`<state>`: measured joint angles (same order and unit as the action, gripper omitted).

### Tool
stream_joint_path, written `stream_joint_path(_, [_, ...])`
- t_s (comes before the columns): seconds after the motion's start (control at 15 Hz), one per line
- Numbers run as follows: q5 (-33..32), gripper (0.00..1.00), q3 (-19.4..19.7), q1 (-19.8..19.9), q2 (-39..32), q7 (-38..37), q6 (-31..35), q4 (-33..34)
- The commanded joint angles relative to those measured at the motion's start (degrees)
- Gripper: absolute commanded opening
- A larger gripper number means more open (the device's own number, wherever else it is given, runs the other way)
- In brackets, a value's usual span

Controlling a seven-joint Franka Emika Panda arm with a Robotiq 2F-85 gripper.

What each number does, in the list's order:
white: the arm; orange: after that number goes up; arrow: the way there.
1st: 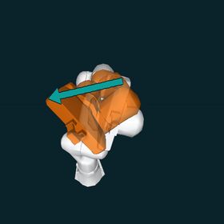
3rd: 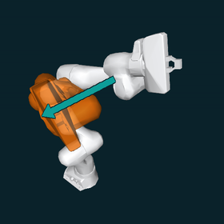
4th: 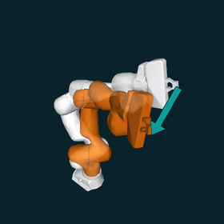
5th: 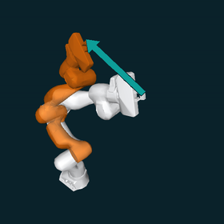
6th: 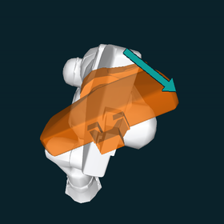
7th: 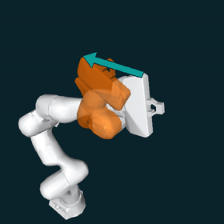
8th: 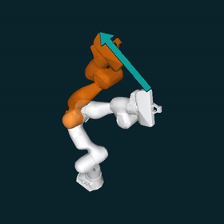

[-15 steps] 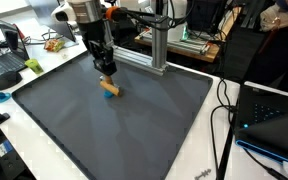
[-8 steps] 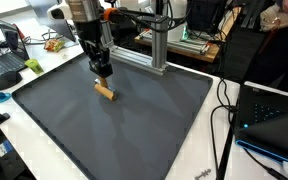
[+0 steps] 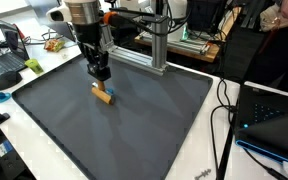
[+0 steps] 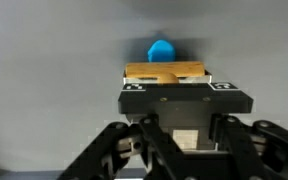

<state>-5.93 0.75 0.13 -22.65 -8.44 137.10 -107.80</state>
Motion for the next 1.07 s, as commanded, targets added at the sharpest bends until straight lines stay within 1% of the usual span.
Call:
stream_joint_path(0.0, [2.1,0.22,-0.2,-0.1,-2.0,1.7,-1.3,0.5])
stream_joint_path(0.33, [2.6,0.22,-0.7,0.1,-1.9,3.9,-7.1,1.5])
stream_joint_path(0.6, [3.2,0.22,-1.0,0.4,-2.0,5.8,-10.3,2.7])
stream_joint_path(1.0, [3.2,0.22,-0.9,0.3,-2.3,6.8,-12.1,3.5])
